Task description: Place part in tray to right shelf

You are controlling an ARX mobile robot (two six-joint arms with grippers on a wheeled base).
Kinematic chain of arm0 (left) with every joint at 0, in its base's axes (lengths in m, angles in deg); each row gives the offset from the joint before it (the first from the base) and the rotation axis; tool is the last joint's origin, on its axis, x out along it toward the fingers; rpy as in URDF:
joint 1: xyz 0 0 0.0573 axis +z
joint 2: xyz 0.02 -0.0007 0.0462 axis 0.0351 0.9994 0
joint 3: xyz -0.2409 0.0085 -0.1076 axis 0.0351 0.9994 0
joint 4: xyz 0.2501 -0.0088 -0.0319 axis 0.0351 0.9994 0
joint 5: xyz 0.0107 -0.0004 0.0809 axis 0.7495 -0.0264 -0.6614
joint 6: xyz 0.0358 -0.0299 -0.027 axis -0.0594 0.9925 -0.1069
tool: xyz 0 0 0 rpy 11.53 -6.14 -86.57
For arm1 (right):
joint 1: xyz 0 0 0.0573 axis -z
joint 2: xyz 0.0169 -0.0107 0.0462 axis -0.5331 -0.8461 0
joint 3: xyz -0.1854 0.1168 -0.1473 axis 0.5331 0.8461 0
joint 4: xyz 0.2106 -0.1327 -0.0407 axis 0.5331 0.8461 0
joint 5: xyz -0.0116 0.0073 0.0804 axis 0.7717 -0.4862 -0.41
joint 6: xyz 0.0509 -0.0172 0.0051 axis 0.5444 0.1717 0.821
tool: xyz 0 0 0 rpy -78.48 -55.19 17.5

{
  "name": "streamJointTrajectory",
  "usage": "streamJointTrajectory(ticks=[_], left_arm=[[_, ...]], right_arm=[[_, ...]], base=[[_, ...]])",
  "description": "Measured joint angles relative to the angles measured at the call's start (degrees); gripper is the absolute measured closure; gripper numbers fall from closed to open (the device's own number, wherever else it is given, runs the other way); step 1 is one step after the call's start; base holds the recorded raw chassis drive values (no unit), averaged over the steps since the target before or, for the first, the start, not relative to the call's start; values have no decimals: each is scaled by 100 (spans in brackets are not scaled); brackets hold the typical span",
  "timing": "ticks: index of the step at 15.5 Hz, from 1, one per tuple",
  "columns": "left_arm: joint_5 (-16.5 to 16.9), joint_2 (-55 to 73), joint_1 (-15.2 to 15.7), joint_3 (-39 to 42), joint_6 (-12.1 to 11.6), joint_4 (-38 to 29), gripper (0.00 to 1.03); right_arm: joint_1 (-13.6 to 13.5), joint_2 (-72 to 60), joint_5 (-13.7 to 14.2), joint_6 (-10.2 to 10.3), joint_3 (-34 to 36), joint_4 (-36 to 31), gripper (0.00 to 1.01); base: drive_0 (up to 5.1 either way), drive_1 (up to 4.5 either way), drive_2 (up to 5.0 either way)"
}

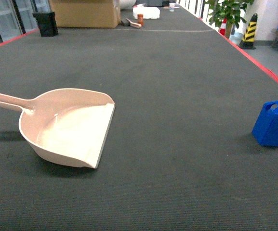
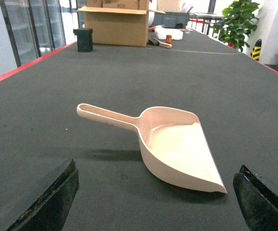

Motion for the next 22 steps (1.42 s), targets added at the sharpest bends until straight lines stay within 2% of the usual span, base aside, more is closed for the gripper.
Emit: streamJointTrajectory(ticks=[22], left_arm=[[0,0,0,0,0,0,5]], right_arm=[[0,0,0,-2,0,0,3]], base=[[0,0,0]])
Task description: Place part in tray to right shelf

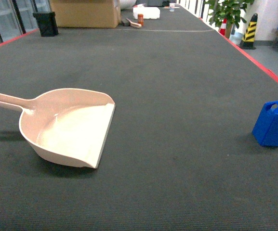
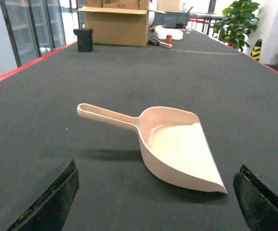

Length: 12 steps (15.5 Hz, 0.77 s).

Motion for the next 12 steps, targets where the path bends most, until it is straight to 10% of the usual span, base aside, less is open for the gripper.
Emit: streamJointTrajectory(ticks=[12], left_arm=[[0,0,0,0,0,0,5]], right_arm=[[0,0,0,0,0,0,3]], base=[[0,0,0]])
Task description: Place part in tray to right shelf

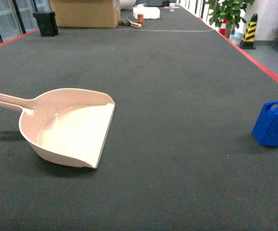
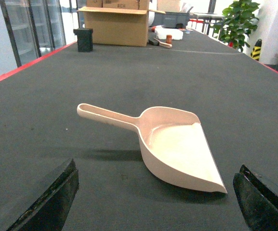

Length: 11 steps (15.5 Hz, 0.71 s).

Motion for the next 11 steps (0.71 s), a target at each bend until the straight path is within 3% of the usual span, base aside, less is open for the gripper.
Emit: streamJointTrajectory(ticks=[11], left_arm=[[0,0,0,0,0,-2,5]], right_arm=[[0,0,0,0,0,0,3]], base=[[0,0,0]])
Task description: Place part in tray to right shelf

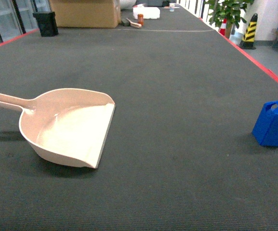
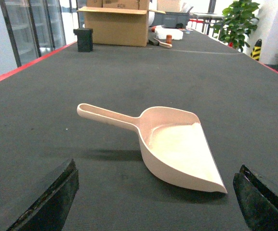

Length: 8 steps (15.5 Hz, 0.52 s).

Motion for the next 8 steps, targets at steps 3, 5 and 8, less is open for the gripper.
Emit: streamJointTrajectory(ticks=[3,5,8], left_arm=[[0,0,0,0,0,2,5],[0,0,0,0,0,2,5],[0,0,0,0,0,2,5]], right_arm=[[0,0,0,0,0,0,3],[0,0,0,0,0,0,3],[0,0,0,0,0,-2,3]], base=[[0,0,0],[0,0,0],[0,0,0]])
